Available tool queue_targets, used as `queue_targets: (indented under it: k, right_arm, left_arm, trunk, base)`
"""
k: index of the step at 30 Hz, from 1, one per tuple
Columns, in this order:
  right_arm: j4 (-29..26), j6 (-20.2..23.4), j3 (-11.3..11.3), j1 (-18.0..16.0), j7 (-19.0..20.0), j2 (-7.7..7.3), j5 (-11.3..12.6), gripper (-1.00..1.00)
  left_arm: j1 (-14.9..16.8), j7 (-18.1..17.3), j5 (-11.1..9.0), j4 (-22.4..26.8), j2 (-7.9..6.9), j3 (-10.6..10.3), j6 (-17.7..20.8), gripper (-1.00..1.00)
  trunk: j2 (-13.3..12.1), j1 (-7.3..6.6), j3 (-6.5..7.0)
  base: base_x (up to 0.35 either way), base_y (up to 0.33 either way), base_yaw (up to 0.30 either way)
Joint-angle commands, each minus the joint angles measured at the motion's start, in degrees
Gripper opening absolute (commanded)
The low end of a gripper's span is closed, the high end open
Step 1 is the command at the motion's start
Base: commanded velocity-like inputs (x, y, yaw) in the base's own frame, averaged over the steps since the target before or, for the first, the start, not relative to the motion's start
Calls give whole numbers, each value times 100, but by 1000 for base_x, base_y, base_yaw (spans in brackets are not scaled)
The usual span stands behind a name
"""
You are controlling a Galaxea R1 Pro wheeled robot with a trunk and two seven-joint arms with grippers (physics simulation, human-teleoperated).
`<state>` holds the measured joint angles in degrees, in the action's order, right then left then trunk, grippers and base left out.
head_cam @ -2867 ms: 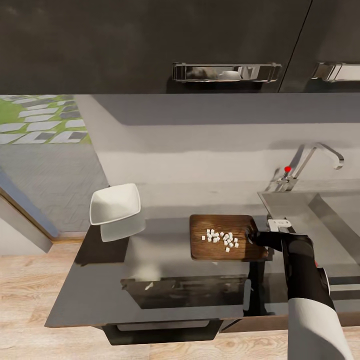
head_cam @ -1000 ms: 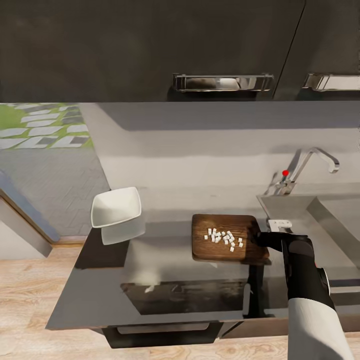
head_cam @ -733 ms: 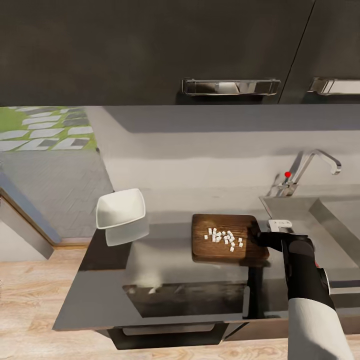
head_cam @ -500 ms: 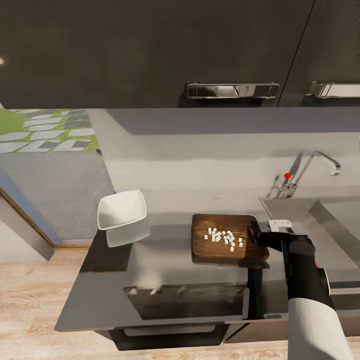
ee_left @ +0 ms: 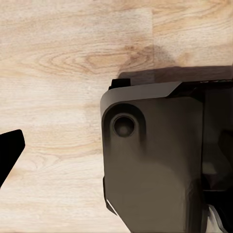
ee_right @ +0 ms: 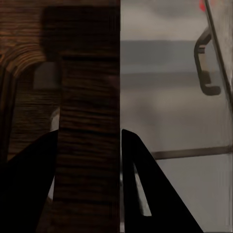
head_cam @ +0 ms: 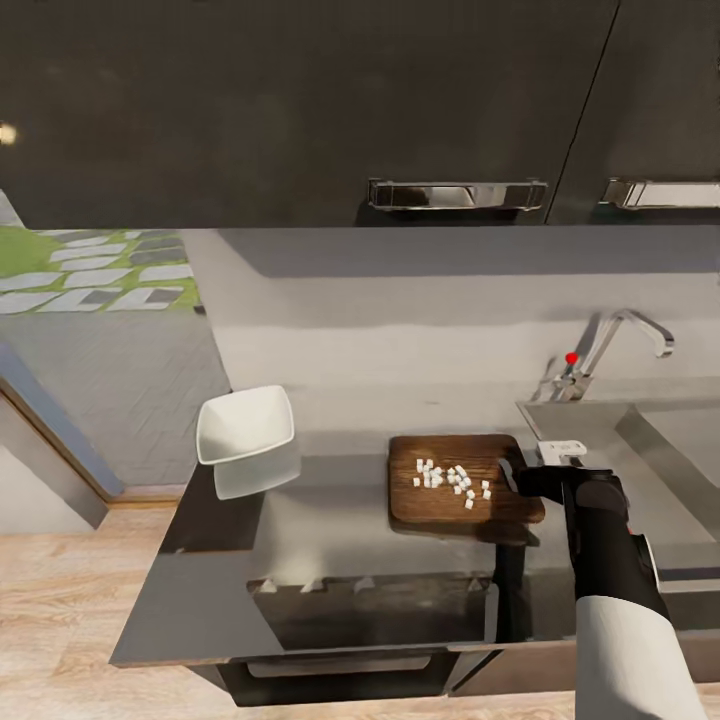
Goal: In the kitchen, take the Vidalia onion out of the sink, dice it on the chopping board with the paring knife, put the diced onion into the bowl on the countertop, then place both the paring knife and the chopping board into the sink.
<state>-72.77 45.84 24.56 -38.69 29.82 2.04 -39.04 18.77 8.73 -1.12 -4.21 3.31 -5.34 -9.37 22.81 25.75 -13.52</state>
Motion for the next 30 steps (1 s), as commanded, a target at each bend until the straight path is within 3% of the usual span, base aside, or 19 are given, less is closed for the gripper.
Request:
queue_targets:
  k: [1, 30]
  right_arm:
    - [-6, 15, 13, -7, 59, 6, -83, -100]
    - [-1, 22, 22, -7, 59, 7, -113, -100]
  left_arm:
    - [12, 23, -11, -27, 3, -46, -41, 100]
    - [13, 15, -11, -27, -12, -46, -47, 100]
  trunk:
    - [11, 4, -2]
    - [11, 4, 261]
  base:
    - [0, 0, 0]
    - [0, 0, 0]
